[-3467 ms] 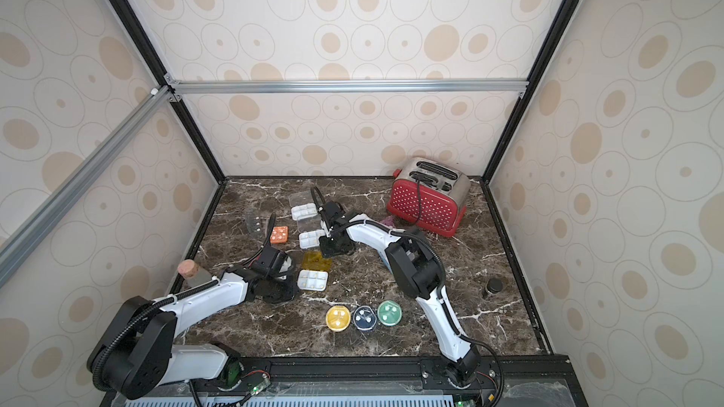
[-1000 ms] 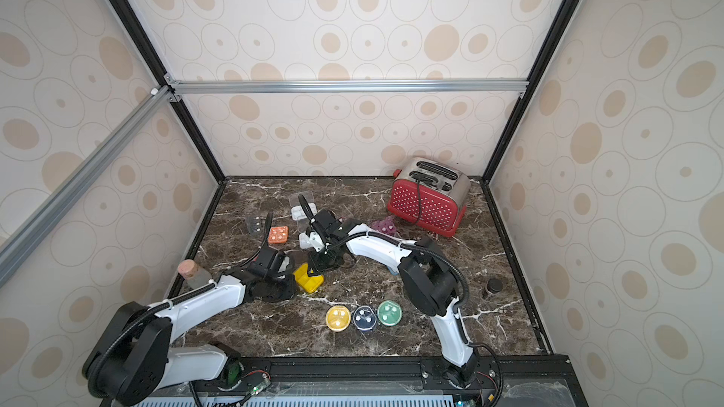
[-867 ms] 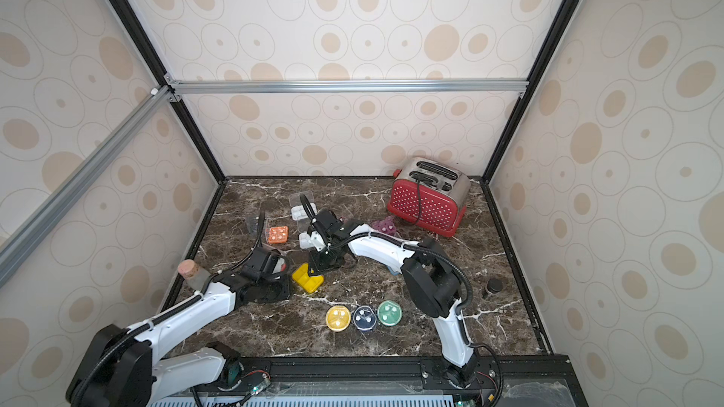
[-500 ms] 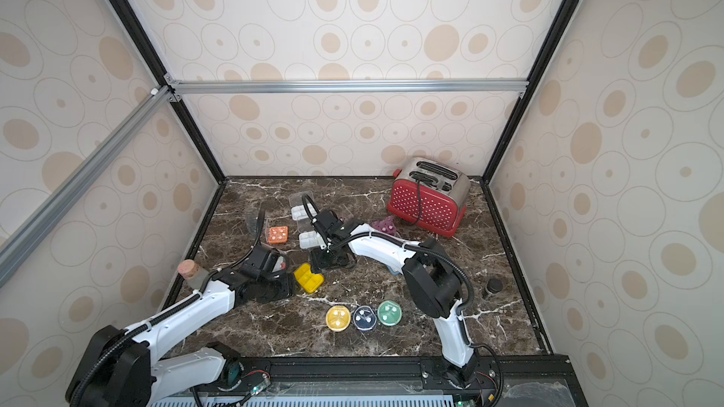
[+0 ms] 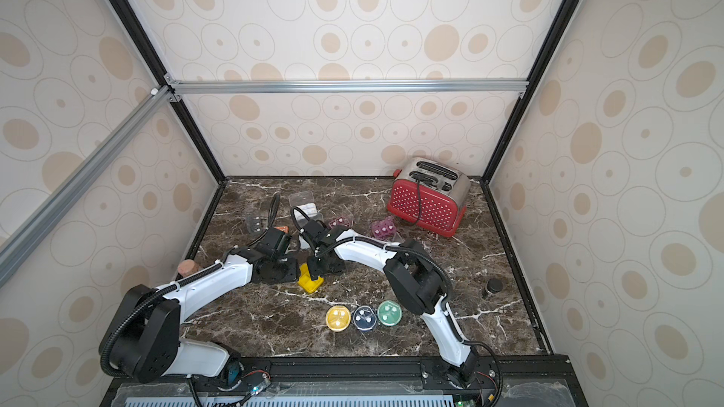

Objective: Close pillboxes
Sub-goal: Close the lid on the pillbox.

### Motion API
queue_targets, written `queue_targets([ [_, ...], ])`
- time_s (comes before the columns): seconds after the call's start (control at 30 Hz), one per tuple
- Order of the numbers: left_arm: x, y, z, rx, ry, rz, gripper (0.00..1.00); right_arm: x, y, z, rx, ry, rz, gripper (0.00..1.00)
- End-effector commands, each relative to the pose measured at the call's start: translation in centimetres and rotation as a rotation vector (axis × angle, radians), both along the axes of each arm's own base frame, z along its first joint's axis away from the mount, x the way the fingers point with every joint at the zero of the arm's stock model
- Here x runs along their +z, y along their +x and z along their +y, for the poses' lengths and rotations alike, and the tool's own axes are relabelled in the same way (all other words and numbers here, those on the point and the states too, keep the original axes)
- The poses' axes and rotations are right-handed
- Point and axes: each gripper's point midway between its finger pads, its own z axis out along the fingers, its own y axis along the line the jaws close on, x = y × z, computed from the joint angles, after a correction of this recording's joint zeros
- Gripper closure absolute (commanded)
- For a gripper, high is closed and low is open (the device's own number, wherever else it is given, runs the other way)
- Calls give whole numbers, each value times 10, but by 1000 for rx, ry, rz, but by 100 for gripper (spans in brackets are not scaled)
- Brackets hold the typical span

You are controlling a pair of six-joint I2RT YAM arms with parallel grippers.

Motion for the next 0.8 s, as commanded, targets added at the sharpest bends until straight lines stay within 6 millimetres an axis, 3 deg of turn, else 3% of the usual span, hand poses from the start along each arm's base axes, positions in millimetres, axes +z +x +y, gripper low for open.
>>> queue_targets([
  [0.0,2,7,4,-15,42,-3,44,-3,0,-1,6,-31,3,44],
  [0.3,-10,3,2,-6,26,28,50,-13,-5,1,12,-40,37,49],
  [0.53,-32,-16,0,29,-29,80,56,-23,-13,-3,27,-84,49,58],
  [0.63,-40,-25,-1,40,-52,102,59,-26,-16,-8,30,-104,52,57],
  [0.77,-43,-32,3,39,-42,120,61,-16,-11,-9,35,-103,24,55],
])
